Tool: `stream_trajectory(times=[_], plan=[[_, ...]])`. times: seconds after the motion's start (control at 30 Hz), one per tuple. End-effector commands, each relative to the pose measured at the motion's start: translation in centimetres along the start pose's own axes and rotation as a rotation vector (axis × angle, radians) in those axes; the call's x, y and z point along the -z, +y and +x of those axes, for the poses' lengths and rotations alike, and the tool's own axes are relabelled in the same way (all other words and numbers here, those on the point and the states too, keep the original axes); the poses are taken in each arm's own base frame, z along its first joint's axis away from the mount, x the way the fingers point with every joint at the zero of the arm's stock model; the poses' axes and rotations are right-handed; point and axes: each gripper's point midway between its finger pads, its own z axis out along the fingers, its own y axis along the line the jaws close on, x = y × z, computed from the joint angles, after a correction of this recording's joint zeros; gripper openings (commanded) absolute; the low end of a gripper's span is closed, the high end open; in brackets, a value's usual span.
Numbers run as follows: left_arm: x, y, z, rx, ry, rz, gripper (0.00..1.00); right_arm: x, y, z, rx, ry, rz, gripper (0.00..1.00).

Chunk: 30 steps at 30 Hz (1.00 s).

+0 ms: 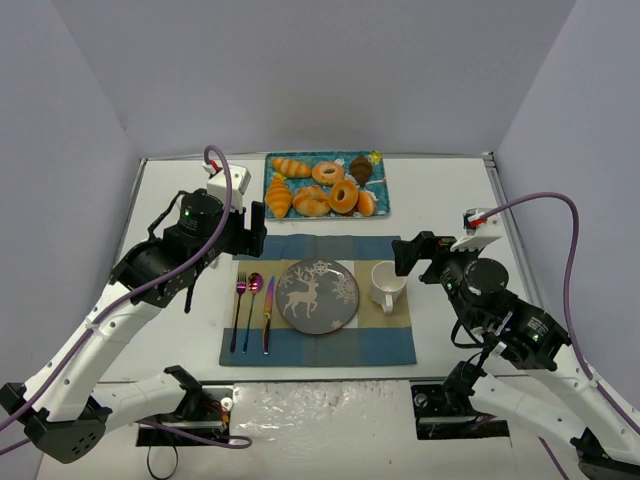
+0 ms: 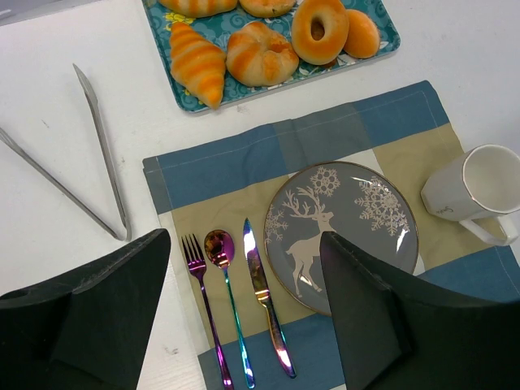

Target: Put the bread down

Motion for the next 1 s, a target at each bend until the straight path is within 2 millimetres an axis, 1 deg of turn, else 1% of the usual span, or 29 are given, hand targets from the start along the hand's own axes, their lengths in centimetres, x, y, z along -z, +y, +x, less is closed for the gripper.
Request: stream_trajectory(times=[0.0, 0.37, 0.43, 0.5, 0.6, 0.8, 0.9, 0.97], plan=[[0.6, 0.0, -2.2, 0.010, -0.092, 0.006, 0.71, 0.1, 0.3, -2.4, -0.043, -0.077, 0.002, 1.00], [0.5, 0.1, -2.2, 0.010, -0.091, 0.004, 0.71, 0.3, 0.2, -2.2, -0.046, -0.077, 0.001, 1.00], [0.3, 0.7, -2.0, 0.021, -0.085, -0.037, 0.71, 0.2, 0.2, -2.1, -0.045, -0.074, 0.001, 1.00], [-0.1, 2.6, -2.2, 0.065, -0.083, -0.133, 0.72, 0.2, 0.2, -2.1, -0.044, -0.074, 0.001, 1.00], [-1.5, 6.0, -1.8, 0.130, -0.042, -0.289, 0.75, 0.1, 0.3, -2.1, -0.045, -0.074, -0.001, 1.00], [-3.8, 11.4, -1.4, 0.284, -0.040, -0.460, 0.76, -0.3, 1.1, -2.2, -0.055, -0.082, -0.033, 1.00], [-5.2, 14.7, -0.8, 0.311, -0.029, -0.579, 0.82, -0.5, 1.6, -1.9, -0.055, -0.070, -0.052, 1.00], [-6.7, 16.7, 0.4, 0.322, 0.007, -0.629, 0.90, -0.6, 1.9, -1.9, -0.060, -0.068, -0.063, 1.00]])
